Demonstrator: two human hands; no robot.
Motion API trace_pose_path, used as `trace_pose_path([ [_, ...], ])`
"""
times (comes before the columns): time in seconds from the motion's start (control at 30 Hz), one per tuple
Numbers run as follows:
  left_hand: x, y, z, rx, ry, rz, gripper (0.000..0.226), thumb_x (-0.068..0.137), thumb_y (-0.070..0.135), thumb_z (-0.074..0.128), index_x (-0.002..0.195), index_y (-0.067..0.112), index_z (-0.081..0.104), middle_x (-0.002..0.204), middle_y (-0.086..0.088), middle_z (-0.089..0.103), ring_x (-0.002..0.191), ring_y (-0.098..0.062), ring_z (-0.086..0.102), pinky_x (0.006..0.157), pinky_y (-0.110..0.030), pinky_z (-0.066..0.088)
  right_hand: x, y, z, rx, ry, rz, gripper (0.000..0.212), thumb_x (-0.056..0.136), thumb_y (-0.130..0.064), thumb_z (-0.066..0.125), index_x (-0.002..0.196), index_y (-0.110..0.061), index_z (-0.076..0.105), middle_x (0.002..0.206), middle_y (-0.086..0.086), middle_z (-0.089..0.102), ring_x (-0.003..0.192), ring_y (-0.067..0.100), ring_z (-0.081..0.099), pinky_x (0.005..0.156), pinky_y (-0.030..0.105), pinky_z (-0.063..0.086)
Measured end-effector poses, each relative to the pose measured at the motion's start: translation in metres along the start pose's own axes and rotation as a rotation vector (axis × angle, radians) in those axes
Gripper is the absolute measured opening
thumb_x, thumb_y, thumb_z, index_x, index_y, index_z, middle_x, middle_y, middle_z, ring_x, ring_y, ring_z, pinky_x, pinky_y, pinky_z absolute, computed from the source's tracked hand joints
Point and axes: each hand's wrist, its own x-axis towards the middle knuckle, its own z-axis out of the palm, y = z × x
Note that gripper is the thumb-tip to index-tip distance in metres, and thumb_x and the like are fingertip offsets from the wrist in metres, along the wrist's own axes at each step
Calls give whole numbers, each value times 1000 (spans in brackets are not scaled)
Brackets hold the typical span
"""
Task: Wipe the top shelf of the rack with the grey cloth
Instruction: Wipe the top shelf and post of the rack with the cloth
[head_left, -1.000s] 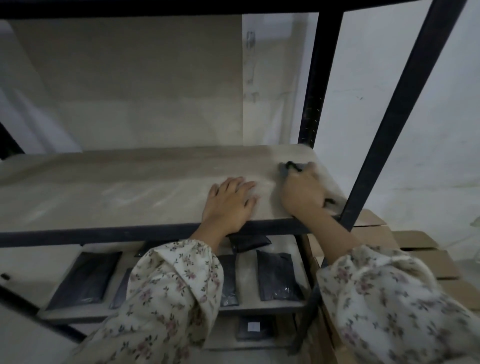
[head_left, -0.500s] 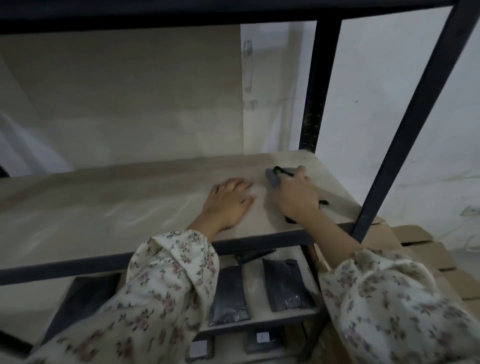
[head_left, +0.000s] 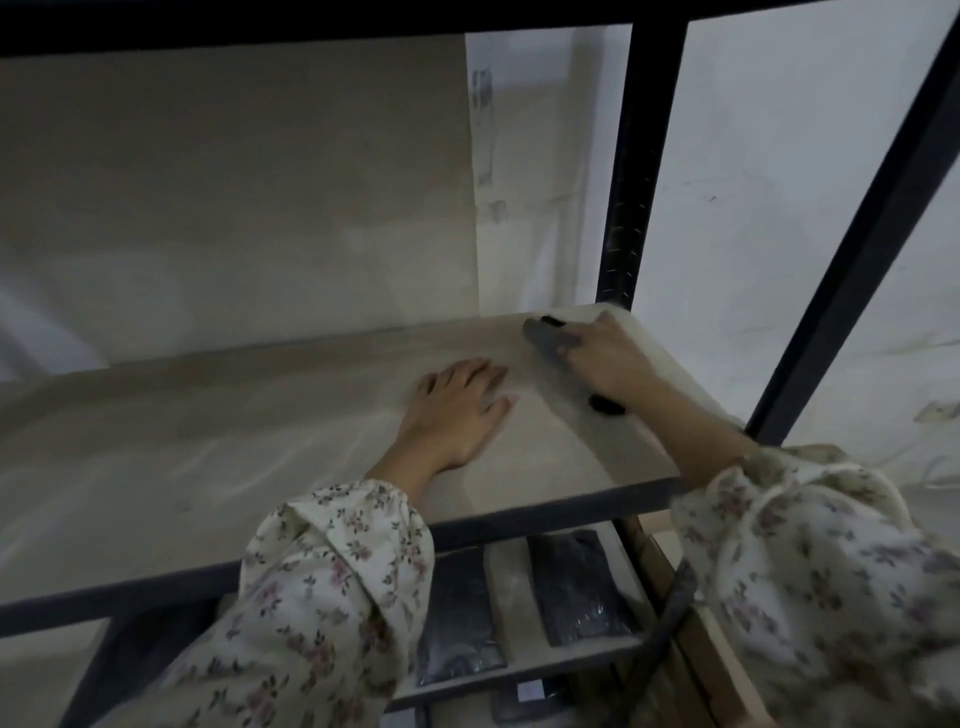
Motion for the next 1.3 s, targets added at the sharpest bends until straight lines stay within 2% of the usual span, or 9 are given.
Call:
trace_pose_path([
  [0.1, 2, 0, -1, -11, 3, -9, 52, 97, 49, 25, 146, 32, 22, 156, 7, 19, 143, -14, 16, 118, -38, 10, 10, 25, -16, 32, 195, 242, 25, 96, -34, 36, 96, -23, 59, 122, 15, 42, 111, 33, 42, 95, 46, 38],
  [0.23, 2, 0, 0, -24, 16, -14, 52, 96, 49, 26, 146, 32, 23, 156, 7, 19, 142, -14, 18, 118, -39, 11, 16, 17, 12, -40, 120, 148, 34, 92, -38, 40, 113, -19, 60, 120, 13, 50, 99, 25, 50, 76, 34, 43],
  [0.33, 3, -1, 2, -9, 19, -7, 51, 96, 48, 26, 145, 32, 24, 155, 6, 20, 141, -16, 20, 117, -38, 13, 22, -1, 15, 26, -62, -39, 31, 91, -23, 41, 114, -15, 62, 114, 12, 57, 99, 30, 55, 80, 35, 43],
  [0.57, 2, -2, 2, -27, 31, -15, 52, 96, 49, 27, 145, 33, 23, 155, 8, 21, 143, -12, 17, 118, -39, 11, 54, 15, 6, -52, 9, 227, 44, 86, -14, 43, 128, -21, 52, 127, 14, 48, 116, 36, 45, 92, 45, 46],
  [0.73, 3, -3, 3, -32, 51, -12, 51, 95, 51, 28, 144, 33, 27, 154, 8, 24, 141, -13, 21, 117, -38, 13, 54, -2, 0, 277, -158, 43, 26, 78, -10, 53, 93, -24, 70, 88, -3, 63, 76, 14, 55, 60, 13, 46],
  [0.87, 2, -2, 2, -39, 55, -16, 51, 95, 50, 30, 143, 32, 28, 154, 8, 25, 141, -12, 21, 117, -38, 12, 76, 10, 2, 250, -60, 153, 26, 82, -27, 50, 104, -32, 65, 103, 10, 65, 86, 27, 61, 79, 36, 54],
  [1.0, 3, -3, 2, -44, 49, -27, 51, 95, 50, 29, 143, 33, 29, 153, 9, 25, 140, -12, 22, 117, -37, 13, 74, -6, 29, 35, -137, -60, 44, 83, -52, 54, 115, -22, 62, 110, 11, 56, 99, 30, 54, 77, 35, 46],
  [1.13, 2, -2, 1, -37, 63, -14, 50, 95, 49, 29, 142, 31, 30, 153, 7, 26, 139, -14, 24, 116, -36, 15, 84, -8, 14, 276, -254, -131, 30, 82, -42, 64, 105, -22, 68, 104, 3, 63, 100, 21, 57, 78, 27, 44],
  [1.3, -1, -2, 0, -63, 67, -29, 51, 96, 48, 31, 142, 30, 31, 153, 7, 26, 140, -13, 23, 117, -36, 14, 91, 6, 22, 8, -123, 26, 27, 90, -36, 49, 114, -30, 61, 112, 13, 56, 94, 35, 56, 78, 39, 51],
])
